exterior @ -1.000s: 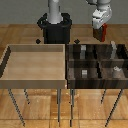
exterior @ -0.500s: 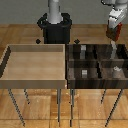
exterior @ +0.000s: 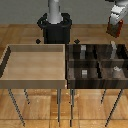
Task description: Place the box of cereal into the appropriate compartment.
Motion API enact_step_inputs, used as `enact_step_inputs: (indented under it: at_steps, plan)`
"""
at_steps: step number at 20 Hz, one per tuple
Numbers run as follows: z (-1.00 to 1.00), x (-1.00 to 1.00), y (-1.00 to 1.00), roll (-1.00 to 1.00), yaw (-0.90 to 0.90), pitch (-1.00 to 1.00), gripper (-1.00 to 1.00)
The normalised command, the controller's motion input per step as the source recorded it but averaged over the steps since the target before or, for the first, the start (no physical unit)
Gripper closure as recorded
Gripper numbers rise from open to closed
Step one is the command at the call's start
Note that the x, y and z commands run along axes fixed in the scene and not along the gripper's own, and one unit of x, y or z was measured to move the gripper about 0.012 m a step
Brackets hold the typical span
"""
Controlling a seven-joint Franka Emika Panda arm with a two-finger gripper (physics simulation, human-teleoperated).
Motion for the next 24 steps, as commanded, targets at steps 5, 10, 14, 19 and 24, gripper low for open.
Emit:
enact_step_inputs:
  at_steps: [5, 10, 14, 19, 24]
  plan:
    - [-0.2, 0.0, 0.0, 0.0, 0.0, 0.0, 1.0]
    - [-1.0, 0.0, 0.0, 0.0, 0.0, 0.0, 1.0]
    - [-1.0, 0.0, 0.0, 0.0, 0.0, 0.0, 1.0]
    - [-1.0, 0.0, 0.0, 0.0, 0.0, 0.0, 1.0]
    - [-0.4, 0.0, 0.0, 0.0, 0.0, 0.0, 1.0]
